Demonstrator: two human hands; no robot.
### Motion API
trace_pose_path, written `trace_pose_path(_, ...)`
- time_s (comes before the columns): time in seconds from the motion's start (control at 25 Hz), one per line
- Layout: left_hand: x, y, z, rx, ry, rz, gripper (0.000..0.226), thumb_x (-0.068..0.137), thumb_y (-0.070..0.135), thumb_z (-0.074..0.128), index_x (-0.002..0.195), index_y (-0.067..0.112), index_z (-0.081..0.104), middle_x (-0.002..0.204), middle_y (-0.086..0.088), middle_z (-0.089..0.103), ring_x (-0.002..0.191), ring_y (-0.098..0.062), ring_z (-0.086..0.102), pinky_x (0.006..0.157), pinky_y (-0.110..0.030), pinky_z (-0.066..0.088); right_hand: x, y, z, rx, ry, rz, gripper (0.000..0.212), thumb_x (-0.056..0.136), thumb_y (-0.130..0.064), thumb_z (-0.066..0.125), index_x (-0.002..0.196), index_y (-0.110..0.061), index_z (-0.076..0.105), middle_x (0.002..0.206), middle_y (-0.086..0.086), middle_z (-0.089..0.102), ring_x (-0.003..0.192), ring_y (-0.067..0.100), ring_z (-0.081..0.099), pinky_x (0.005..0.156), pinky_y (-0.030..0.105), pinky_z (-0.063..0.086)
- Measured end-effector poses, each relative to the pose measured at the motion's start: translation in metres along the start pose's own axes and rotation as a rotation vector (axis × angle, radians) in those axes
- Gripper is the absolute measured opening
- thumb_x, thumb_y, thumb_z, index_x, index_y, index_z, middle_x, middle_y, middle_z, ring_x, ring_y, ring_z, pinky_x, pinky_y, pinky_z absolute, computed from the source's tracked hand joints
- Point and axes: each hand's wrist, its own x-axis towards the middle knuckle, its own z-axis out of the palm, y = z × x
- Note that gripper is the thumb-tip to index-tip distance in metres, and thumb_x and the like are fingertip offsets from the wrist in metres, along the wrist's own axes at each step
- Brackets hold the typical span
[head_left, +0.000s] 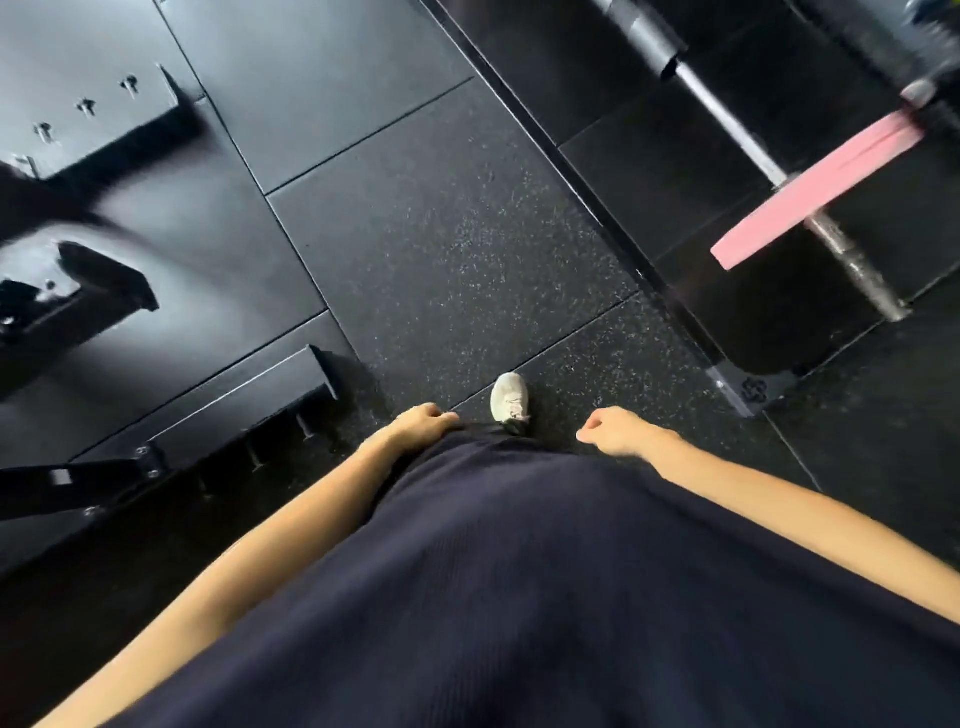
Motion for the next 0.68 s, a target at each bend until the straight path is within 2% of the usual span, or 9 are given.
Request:
trace_pose_path(0.12, 0.039, 0.040, -0.084, -0.004, 0.074, -0.001, 0.035, 0.096, 0.038, 0.047, 0.109, 0.009, 0.062, 0.112, -0.010, 0.065, 0.101, -0.026, 0.060, 0.081, -0.031, 0.045, 0.045, -0.050, -0.093, 0.022, 0.085, -0.057, 0.029, 0.092, -0.029, 0.058, 0.111, -0.009, 0.066, 0.120, 0.010, 0.065, 0.112, 0.026, 0.058, 0.092, 0.031, 0.042)
trace_pose_path(0.2, 0.062, 0.068, -0.134, -0.052, 0.102, -0.005, 0.035, 0.097, 0.037, 0.047, 0.106, 0.007, 0.063, 0.106, -0.010, 0.065, 0.097, -0.026, 0.062, 0.080, -0.034, 0.048, 0.073, -0.083, -0.153, 0.058, 0.136, -0.083, 0.026, 0.091, -0.028, 0.059, 0.107, -0.010, 0.067, 0.119, 0.008, 0.066, 0.111, 0.025, 0.058, 0.088, 0.029, 0.041)
trace_pose_path(0.28, 0.087, 0.094, -0.177, -0.083, 0.114, 0.009, 0.035, 0.097, 0.037, 0.047, 0.105, 0.007, 0.063, 0.106, -0.011, 0.066, 0.100, -0.029, 0.063, 0.086, -0.037, 0.049, 0.101, -0.116, -0.201, 0.057, 0.125, -0.101, 0.025, 0.091, -0.027, 0.059, 0.107, -0.009, 0.067, 0.120, 0.004, 0.065, 0.111, 0.025, 0.057, 0.087, 0.027, 0.040)
trace_pose_path(0.44, 0.148, 0.130, -0.242, -0.135, 0.052, -0.043, 0.040, 0.097, 0.036, 0.048, 0.110, 0.001, 0.062, 0.094, -0.012, 0.063, 0.079, -0.023, 0.057, 0.070, -0.030, 0.043, 0.169, -0.166, -0.284, -0.073, 0.029, -0.110, 0.028, 0.092, -0.030, 0.056, 0.109, -0.009, 0.066, 0.116, 0.008, 0.066, 0.108, 0.027, 0.058, 0.090, 0.033, 0.043)
trace_pose_path(0.52, 0.184, 0.150, -0.283, -0.074, -0.001, -0.069, 0.043, 0.098, 0.036, 0.046, 0.113, -0.001, 0.061, 0.097, -0.014, 0.063, 0.086, -0.025, 0.059, 0.071, -0.030, 0.042, 0.210, -0.195, -0.338, -0.114, -0.030, -0.106, 0.030, 0.092, -0.030, 0.056, 0.111, -0.009, 0.066, 0.116, 0.006, 0.066, 0.109, 0.026, 0.058, 0.088, 0.033, 0.044)
trace_pose_path(0.6, 0.214, 0.167, -0.334, -0.056, -0.008, -0.123, 0.043, 0.098, 0.037, 0.044, 0.113, 0.001, 0.061, 0.116, -0.016, 0.066, 0.106, -0.029, 0.062, 0.080, -0.032, 0.046, 0.245, -0.231, -0.401, -0.155, -0.053, -0.103, 0.030, 0.091, -0.031, 0.056, 0.111, -0.010, 0.067, 0.117, 0.005, 0.066, 0.110, 0.025, 0.059, 0.087, 0.031, 0.043)
trace_pose_path(0.68, 0.241, 0.183, -0.391, -0.100, 0.036, -0.148, 0.041, 0.097, 0.038, 0.043, 0.108, 0.004, 0.064, 0.116, -0.013, 0.067, 0.110, -0.029, 0.061, 0.082, -0.032, 0.046, 0.280, -0.272, -0.465, -0.181, -0.029, -0.127, 0.030, 0.092, -0.029, 0.057, 0.108, -0.006, 0.068, 0.116, 0.010, 0.068, 0.108, 0.028, 0.060, 0.088, 0.032, 0.045)
